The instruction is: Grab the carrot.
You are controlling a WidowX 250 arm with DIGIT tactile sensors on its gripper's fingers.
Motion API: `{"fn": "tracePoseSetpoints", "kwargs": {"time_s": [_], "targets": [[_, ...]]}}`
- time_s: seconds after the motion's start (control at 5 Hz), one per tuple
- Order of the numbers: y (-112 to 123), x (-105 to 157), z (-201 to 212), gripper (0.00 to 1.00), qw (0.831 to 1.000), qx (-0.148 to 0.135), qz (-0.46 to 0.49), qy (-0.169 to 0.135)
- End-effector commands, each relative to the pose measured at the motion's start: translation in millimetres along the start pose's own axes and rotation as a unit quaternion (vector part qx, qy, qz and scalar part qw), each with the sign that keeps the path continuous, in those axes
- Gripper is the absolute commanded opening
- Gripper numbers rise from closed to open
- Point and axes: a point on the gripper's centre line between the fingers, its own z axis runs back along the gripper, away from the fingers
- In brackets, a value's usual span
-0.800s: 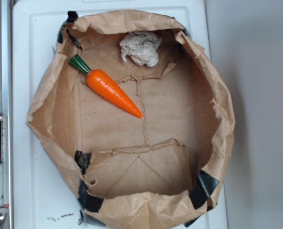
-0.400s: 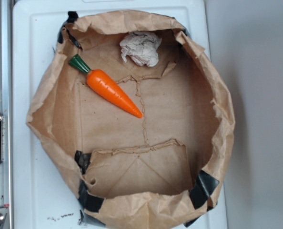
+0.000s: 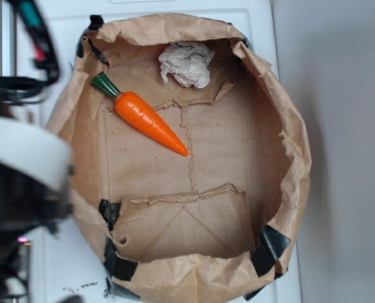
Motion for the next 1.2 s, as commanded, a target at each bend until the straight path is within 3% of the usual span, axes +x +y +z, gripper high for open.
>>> {"fn": "tracePoseSetpoints", "kwargs": {"time_s": [0.0, 0.2, 0.4, 0.6, 1.0], "targets": [[39.8, 44.6, -4.2, 1.00, 0.987, -0.052, -0.141, -0.049], [63.2, 59.3, -29.7, 1.00, 0.979, -0.057, -0.190, -0.054], [76.3, 67.5, -65.5, 1.00, 0.972, -0.024, -0.224, -0.060], [74.6, 63.9, -96.2, 1.00, 0.957, 0.014, -0.287, -0.021], [68.7, 50.2, -128.8, 1.00, 0.956, -0.008, -0.292, 0.030]]}}
